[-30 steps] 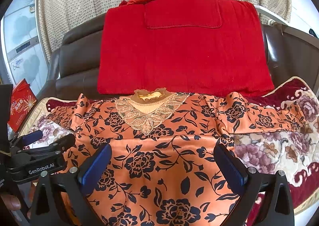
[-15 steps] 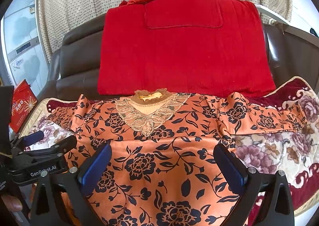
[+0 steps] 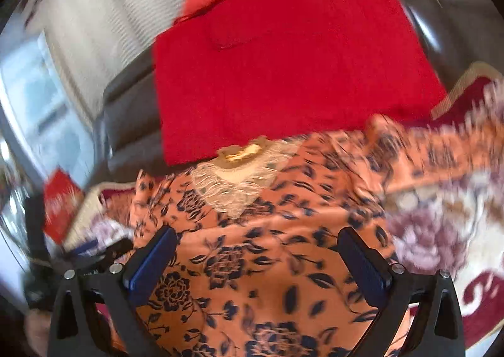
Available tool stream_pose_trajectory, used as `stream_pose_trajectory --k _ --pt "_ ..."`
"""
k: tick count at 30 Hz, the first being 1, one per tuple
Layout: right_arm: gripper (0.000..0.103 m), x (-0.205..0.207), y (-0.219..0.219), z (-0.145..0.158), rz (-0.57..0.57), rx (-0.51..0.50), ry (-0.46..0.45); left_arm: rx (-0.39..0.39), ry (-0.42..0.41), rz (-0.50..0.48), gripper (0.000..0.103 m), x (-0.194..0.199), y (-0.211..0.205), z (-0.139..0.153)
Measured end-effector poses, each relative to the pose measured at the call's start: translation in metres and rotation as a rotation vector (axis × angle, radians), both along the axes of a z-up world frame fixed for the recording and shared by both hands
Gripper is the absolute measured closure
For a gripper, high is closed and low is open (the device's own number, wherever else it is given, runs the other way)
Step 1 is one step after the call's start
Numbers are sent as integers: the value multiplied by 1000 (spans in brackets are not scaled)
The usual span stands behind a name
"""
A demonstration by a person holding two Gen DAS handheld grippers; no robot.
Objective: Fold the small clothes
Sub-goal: 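Grasp the sleeve nearest the right gripper with the right gripper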
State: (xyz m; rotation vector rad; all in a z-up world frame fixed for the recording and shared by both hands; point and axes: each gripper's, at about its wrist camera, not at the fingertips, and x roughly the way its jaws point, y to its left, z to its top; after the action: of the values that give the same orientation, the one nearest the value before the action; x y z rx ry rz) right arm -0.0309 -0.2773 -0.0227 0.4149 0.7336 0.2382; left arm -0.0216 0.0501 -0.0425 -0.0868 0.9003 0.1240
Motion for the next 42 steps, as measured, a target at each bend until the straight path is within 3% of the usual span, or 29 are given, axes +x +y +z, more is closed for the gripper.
stream_pose_trajectory --k 5,8,11,15,19,21,22,23,24,25,28,31,32,37,40,42 --pt "3 15 -159 -41 -305 276 49 -5 90 42 0 8 17 -39" --pt "14 30 -248 -58 -489 338 64 -2 119 64 0 9 25 -55" --pt "28 56 -317 -78 -616 338 132 3 130 74 0 11 29 -61" --pt "28 91 -369 -104 -689 362 206 27 132 62 0 13 27 -61" --pt "28 118 -384 -111 -686 325 237 46 138 64 0 16 30 -64" --pt "46 129 -388 -110 -684 286 253 46 143 69 0 18 32 -66" --pt "81 137 -389 -110 -687 256 283 45 145 71 0 19 33 -67" --pt "90 143 -392 -111 -685 235 318 46 147 74 0 19 35 -68" --pt "90 148 -393 -108 -675 214 330 46 149 78 0 19 37 -69" --pt "95 148 -391 -105 -672 189 330 44 149 83 0 20 39 -70" --pt "95 150 -364 -71 -616 81 241 26 138 99 0 17 48 -70" --pt "96 156 -315 -6 -497 2 83 8 122 116 0 16 56 -68" --pt "96 157 -283 25 -428 -15 7 1 115 120 0 15 58 -66" --pt "96 154 -138 107 -141 -1 -202 -36 80 141 0 7 71 -59" --pt "91 147 -45 120 14 24 -247 -57 57 159 0 1 82 -53" --pt "69 151 12 100 116 32 -184 -76 43 167 0 -3 90 -48"
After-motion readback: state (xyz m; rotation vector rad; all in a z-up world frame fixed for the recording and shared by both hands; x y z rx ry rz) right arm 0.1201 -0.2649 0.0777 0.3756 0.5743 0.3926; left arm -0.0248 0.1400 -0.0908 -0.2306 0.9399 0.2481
